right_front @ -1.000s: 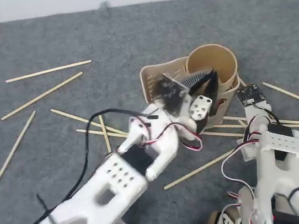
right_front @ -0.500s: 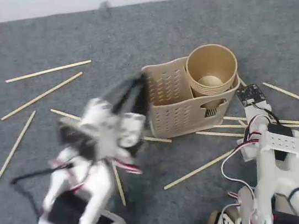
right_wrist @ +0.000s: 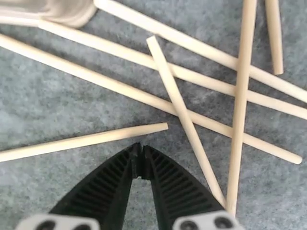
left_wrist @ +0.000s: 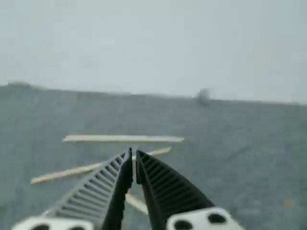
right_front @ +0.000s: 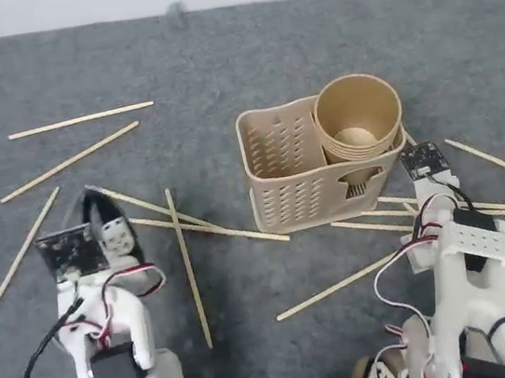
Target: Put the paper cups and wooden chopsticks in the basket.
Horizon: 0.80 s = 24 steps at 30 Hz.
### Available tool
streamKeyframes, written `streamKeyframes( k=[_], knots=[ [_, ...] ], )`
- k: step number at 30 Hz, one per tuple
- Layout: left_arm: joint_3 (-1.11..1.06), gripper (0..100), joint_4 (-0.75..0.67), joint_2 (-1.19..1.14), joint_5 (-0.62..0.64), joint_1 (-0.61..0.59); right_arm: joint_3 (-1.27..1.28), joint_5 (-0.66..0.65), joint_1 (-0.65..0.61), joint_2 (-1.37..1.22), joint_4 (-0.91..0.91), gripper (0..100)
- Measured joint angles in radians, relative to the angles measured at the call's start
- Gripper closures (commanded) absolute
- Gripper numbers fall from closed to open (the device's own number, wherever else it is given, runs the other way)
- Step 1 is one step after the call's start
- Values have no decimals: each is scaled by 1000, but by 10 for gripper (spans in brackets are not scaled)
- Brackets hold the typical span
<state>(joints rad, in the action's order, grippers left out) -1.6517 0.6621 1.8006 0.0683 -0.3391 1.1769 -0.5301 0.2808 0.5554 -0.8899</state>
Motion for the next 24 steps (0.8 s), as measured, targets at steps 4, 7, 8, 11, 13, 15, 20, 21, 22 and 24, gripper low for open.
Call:
streamKeyframes(
  k=[4,7,8,11,13,15,20,21,22,24],
  knots=[
    [-35,987,95,-14,5,-95,0,0,0,0,0,991],
    [-35,987,192,-12,-3,-110,0,-2,18,0,0,991],
    [-35,987,209,-12,-2,-114,-3,-2,31,0,0,991],
    [-38,987,221,-12,-3,-110,-61,-3,87,0,0,989],
    [-38,987,221,-12,-3,-112,-140,-2,149,0,-2,989],
    [-38,987,230,-12,-3,-112,-229,-21,184,0,-20,989],
    [-38,987,256,-12,-3,-109,-485,-77,193,-37,-155,988],
    [-38,987,256,-12,-3,-109,-543,-83,193,-66,-178,988],
    [-38,987,256,-12,-3,-109,-603,-84,195,-101,-201,987],
    [-38,987,256,-12,-3,-109,-732,-89,196,-196,-249,971]
  ],
)
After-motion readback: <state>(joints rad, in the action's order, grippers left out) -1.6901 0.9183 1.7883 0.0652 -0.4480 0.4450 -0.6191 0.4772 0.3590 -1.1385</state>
